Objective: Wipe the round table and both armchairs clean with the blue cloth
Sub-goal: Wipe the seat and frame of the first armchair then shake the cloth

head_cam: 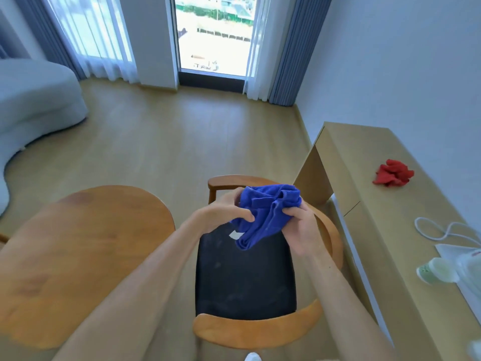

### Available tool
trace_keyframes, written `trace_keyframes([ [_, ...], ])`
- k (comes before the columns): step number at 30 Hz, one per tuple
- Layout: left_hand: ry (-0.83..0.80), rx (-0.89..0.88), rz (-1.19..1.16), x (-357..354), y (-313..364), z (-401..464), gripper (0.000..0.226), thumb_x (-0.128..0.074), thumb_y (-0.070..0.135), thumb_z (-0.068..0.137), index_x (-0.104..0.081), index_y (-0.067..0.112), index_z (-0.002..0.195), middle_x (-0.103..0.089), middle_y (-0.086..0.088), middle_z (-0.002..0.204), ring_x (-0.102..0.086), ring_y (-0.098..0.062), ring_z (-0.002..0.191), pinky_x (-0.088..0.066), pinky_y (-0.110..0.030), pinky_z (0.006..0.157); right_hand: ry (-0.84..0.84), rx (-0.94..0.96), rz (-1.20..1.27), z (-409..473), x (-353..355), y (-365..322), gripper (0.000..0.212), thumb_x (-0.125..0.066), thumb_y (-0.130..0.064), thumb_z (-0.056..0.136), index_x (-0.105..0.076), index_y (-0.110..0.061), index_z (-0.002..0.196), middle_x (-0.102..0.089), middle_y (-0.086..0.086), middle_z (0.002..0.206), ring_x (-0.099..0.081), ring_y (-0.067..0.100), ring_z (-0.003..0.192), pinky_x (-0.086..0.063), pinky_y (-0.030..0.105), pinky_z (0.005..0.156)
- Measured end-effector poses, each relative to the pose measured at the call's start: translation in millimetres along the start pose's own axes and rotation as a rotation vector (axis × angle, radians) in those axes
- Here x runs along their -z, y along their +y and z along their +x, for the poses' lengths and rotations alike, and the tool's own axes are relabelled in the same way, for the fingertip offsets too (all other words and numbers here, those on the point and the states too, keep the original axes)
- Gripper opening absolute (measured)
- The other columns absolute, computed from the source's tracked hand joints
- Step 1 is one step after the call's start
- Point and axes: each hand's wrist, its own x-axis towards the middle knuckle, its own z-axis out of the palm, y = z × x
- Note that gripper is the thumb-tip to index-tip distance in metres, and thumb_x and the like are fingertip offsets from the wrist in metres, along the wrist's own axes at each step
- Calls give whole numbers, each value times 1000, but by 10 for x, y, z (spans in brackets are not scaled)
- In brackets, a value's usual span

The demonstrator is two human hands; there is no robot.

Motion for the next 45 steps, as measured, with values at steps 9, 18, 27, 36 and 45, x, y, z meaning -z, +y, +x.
trace_keyframes([
  [9, 89, -24, -103, 140, 589, -185, 21, -56, 32, 83, -68, 25, 99, -63, -8, 95, -54, -22, 79, -40, -32, 67, -159, -18, 198, 174, -271, -439, 32, -43, 0, 81, -63, -4, 105, -60, 19, 114, -57, 37, 107, -43, 55, 103],
  [18, 378, -150, 130, 220, 1017, -226, 21, -51, 8, 90, -69, 16, 99, -70, -5, 94, -62, -21, 91, -49, -38, 84, -199, -56, 3, 325, -326, -735, 44, -33, 12, 85, -68, -8, 101, -68, 11, 86, -60, 25, 78, -52, 28, 66],
  [27, 433, -286, 698, 140, 1535, -44, 18, -49, 12, 95, -67, 15, 92, -68, -5, 89, -60, -21, 85, -46, -31, 80, -407, 300, -892, 512, -533, -1415, 36, -60, -33, 93, -49, -35, 127, -62, -23, 112, -61, -1, 103, -52, 14, 83],
  [36, 346, -314, 676, 233, 1667, -131, 26, -50, 10, 97, -73, 17, 106, -73, -2, 95, -65, -16, 85, -52, -22, 73, -397, 104, -845, 642, -646, -1578, 31, -50, -43, 97, -66, -18, 105, -69, 2, 97, -63, 21, 93, -49, 40, 91],
  [45, 323, -205, 267, 235, 1782, -182, 42, -50, 17, 76, -64, -8, 107, -64, -20, 108, -59, -28, 98, -46, -38, 97, -354, 454, -991, 623, -841, -1754, 15, -51, -22, 99, -64, -26, 93, -70, 1, 89, -66, 21, 83, -55, 36, 77],
])
